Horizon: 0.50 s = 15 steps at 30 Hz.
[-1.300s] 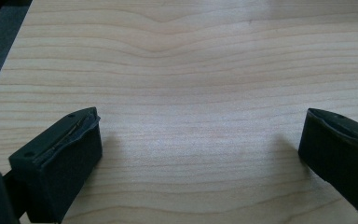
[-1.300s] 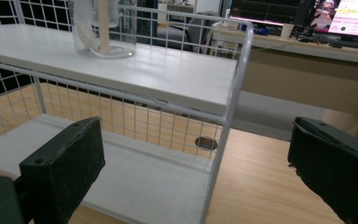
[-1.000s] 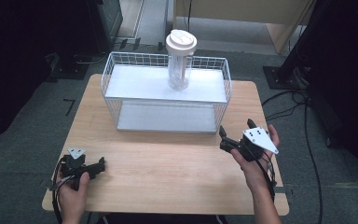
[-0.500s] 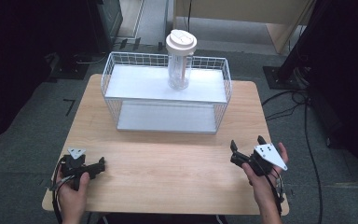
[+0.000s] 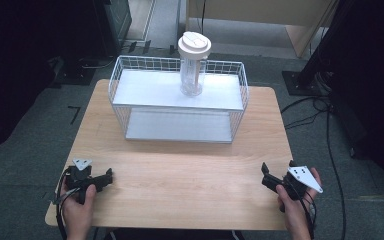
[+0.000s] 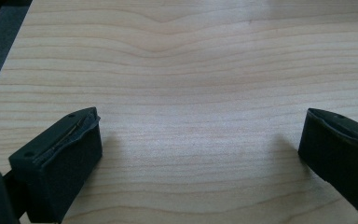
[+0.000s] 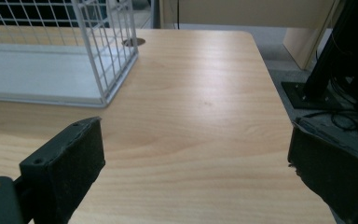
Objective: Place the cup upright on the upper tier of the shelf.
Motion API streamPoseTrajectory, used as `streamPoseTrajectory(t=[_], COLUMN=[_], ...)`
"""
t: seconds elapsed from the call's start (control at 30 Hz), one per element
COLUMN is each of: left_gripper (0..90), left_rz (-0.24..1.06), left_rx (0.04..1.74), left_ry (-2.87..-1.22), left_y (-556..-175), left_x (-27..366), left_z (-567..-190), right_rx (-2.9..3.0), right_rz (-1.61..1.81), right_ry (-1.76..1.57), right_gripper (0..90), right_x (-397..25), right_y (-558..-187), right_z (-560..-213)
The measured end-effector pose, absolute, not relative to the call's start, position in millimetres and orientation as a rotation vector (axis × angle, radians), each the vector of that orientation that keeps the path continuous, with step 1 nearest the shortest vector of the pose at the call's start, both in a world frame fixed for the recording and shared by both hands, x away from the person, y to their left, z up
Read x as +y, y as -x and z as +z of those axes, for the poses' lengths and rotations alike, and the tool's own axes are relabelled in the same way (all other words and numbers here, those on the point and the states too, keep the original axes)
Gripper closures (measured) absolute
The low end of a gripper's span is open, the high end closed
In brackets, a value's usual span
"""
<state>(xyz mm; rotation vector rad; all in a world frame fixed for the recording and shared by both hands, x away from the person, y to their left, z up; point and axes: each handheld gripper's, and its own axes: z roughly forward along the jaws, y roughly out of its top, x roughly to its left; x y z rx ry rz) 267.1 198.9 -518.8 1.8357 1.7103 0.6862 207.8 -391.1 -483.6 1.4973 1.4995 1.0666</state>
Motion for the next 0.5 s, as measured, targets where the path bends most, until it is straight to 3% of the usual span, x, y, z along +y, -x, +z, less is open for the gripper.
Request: streamPoseTrajectory(t=[0.5], left_gripper=[0.0], left_rz=[0.686], left_rx=[1.710], left_ry=[-1.836], left_y=[-267], left_x=[199], left_z=[-519], right_rx=[1.618], right_rz=[0.863], right_ry=[-1.607], right_gripper=[3.8], right_x=[-422], right_y=[-191], right_z=[-515])
